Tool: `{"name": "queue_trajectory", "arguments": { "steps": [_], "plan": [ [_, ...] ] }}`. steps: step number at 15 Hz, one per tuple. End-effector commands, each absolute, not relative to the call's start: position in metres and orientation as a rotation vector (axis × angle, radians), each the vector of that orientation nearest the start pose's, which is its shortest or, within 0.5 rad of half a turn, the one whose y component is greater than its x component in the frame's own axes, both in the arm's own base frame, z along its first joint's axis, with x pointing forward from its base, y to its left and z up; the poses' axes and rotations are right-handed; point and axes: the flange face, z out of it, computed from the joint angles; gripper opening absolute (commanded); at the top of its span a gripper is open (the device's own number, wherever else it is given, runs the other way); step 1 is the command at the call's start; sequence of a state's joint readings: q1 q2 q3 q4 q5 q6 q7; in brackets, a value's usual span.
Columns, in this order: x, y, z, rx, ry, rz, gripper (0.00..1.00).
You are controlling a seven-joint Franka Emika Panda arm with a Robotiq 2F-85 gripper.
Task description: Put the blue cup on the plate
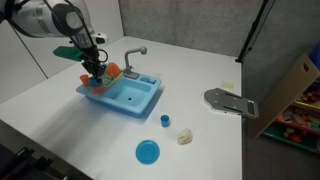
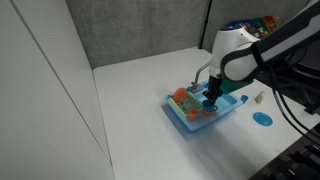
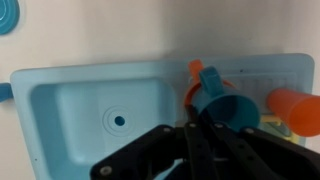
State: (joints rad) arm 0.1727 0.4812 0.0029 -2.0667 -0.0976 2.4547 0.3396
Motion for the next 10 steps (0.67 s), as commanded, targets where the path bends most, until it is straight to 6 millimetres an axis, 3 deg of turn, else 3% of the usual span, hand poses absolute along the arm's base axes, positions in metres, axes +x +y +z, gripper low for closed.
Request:
{"name": "queue_trajectory", "arguments": {
  "steps": [1,6,10],
  "plan": [
    [0.568,0.098,0.211,-3.192,0.178,0.093,0.04],
    [0.563,0.088,0.238,-3.162,0.228,0.09,0.04],
    [0.56,0.066,0.26,-3.138,0.361,0.078,0.04]
  ]
}}
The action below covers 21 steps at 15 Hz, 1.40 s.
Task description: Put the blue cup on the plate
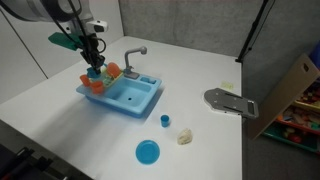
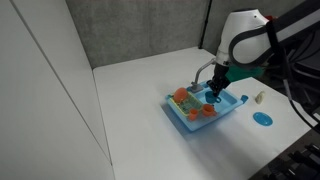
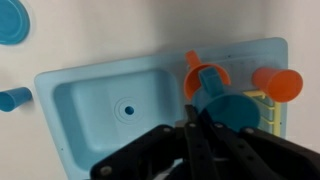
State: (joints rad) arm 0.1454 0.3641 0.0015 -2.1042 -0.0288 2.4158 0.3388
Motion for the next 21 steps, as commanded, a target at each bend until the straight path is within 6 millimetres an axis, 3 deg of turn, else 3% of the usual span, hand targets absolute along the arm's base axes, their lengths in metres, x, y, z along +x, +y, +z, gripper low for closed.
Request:
{"name": "queue_trajectory", "arguments": {
  "steps": [1,9,15,21],
  "plan": [
    [0.56,0.057,0.265,-3.132,0.398,0.077,0.04],
    [0.56,-0.04,0.29,-3.056,0.723,0.065,0.04],
    [0.56,-0.11,0.279,-2.989,0.924,0.06,0.04],
    [0.554,-0.162,0.268,-2.916,1.106,-0.003,0.04]
  ]
}}
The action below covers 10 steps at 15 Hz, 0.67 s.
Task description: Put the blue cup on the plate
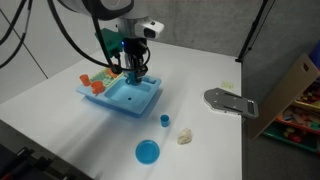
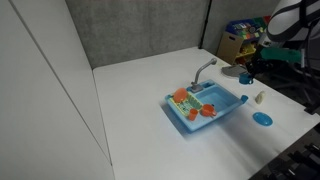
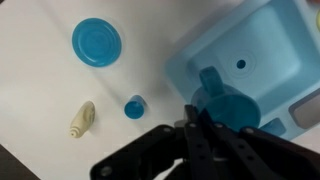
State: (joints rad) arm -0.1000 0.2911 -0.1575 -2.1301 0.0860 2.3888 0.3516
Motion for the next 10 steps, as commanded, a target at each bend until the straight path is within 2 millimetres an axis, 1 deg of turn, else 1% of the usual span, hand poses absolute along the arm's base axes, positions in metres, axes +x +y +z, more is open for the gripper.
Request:
{"name": "queue_trajectory", "arguments": {
  "steps": [1,3,5,6,7,8,10],
  "plan": [
    [0.554,-0.17,0.266,-2.904,1.131,-0.024,0.04],
    [0.552,-0.182,0.262,-2.885,1.174,-0.05,0.04],
    [0.55,-0.191,0.259,-2.868,1.206,-0.063,0.04],
    [0.549,-0.19,0.258,-2.861,1.205,-0.064,0.04],
    [0.548,-0.185,0.26,-2.856,1.184,-0.055,0.04],
    [0.546,-0.188,0.256,-2.881,1.185,-0.042,0.05],
    [0.547,-0.186,0.256,-2.874,1.187,-0.041,0.05]
  ]
}}
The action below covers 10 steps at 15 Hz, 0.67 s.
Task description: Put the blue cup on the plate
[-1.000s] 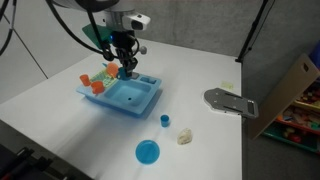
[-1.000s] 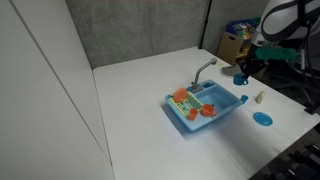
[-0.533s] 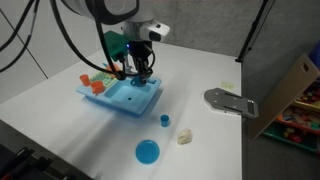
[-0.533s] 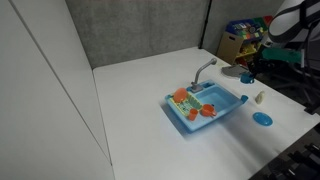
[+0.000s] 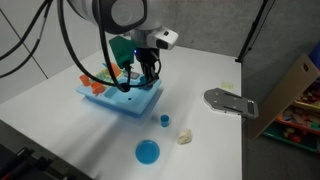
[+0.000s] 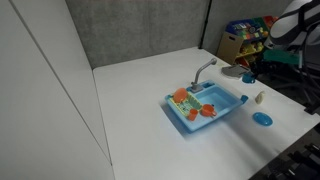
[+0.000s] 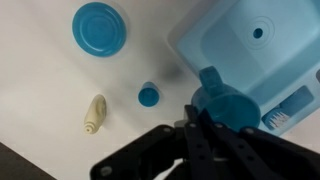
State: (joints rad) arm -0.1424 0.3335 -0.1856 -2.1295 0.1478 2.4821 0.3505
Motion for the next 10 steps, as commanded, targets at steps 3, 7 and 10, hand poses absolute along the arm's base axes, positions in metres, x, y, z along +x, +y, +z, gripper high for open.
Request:
{"name": "queue_trajectory", "arguments": {
  "steps": [3,7,10],
  "plan": [
    [0.547,-0.184,0.256,-2.874,1.183,-0.041,0.05],
    [0.54,-0.192,0.253,-2.894,1.189,-0.046,0.03],
    [0.526,-0.21,0.249,-2.909,1.2,-0.036,0.03]
  ]
}}
